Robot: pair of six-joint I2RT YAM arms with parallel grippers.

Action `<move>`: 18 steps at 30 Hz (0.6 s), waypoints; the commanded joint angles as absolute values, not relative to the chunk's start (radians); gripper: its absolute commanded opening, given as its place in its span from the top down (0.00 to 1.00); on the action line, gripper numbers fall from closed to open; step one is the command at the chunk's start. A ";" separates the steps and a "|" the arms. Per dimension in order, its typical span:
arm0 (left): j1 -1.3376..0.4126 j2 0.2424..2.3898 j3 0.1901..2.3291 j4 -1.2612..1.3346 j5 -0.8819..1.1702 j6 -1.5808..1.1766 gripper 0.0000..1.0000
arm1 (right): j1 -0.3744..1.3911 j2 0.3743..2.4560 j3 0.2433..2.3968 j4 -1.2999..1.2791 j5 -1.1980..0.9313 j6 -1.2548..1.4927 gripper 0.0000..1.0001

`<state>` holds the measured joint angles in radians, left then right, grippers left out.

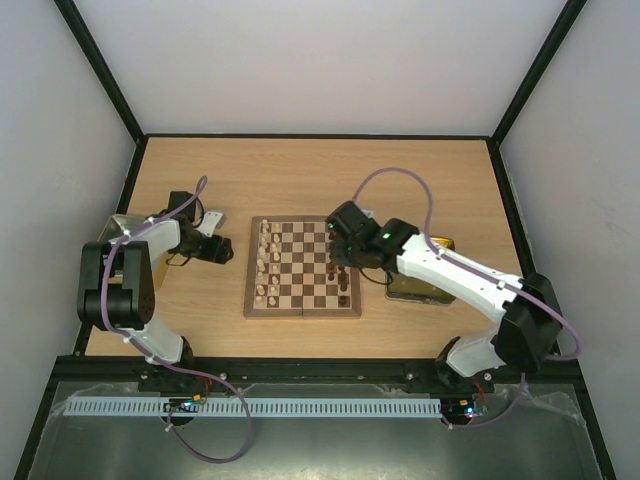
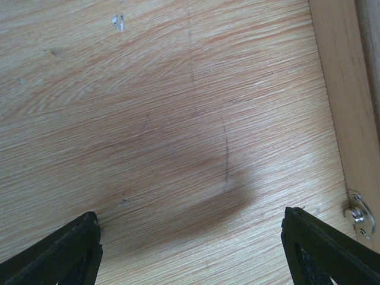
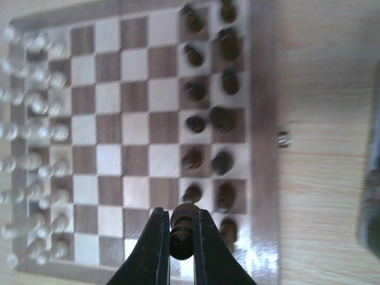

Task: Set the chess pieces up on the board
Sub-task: Place the chess piece on the chessboard.

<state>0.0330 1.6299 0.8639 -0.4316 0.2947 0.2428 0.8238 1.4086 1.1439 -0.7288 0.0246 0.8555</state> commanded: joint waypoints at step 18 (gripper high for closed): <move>0.029 1.624 0.864 -0.439 0.288 0.246 0.17 | 1.019 1.604 1.123 -0.770 -0.014 0.862 0.98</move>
